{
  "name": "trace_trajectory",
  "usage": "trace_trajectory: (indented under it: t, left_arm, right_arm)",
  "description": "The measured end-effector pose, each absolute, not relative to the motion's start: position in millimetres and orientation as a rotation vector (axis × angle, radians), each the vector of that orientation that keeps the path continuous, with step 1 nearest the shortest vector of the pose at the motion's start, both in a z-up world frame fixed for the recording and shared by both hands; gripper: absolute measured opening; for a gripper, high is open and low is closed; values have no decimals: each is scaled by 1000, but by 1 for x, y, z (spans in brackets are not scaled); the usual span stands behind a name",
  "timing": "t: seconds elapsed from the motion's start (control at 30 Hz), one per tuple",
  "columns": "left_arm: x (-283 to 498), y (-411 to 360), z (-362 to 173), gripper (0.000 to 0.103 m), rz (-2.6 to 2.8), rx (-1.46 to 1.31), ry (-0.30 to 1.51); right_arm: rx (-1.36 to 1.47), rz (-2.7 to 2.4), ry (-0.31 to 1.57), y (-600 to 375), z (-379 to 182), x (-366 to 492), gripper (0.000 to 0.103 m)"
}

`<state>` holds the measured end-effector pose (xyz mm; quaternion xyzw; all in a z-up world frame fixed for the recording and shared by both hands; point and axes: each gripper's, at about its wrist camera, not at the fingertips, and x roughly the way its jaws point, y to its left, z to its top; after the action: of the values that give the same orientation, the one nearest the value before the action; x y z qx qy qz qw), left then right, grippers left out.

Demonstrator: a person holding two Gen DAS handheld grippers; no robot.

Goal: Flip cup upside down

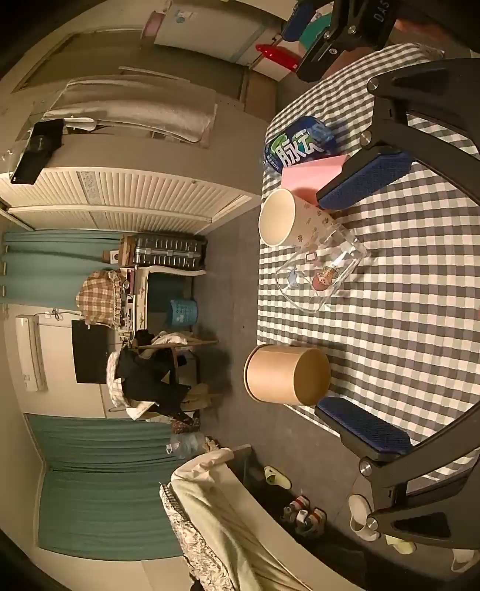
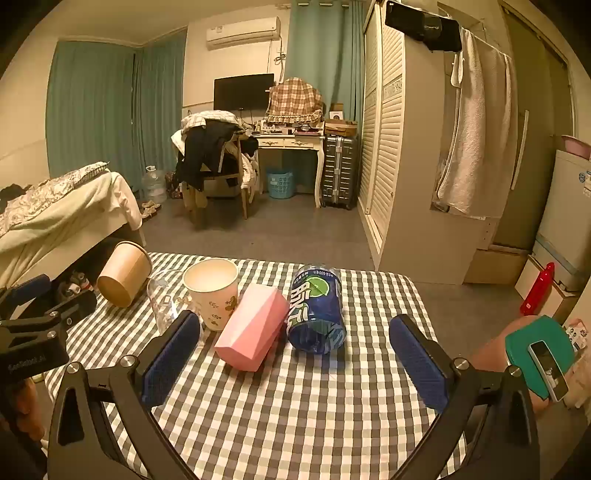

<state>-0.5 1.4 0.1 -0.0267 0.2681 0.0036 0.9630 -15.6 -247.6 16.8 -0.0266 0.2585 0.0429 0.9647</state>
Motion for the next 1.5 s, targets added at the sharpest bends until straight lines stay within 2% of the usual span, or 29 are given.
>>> trace_trajectory:
  t: [1.5]
  left_arm:
    - [-6,4,8,103,40,-27,528]
  right_arm:
    - [-43,90,524,-250,19,-19,103]
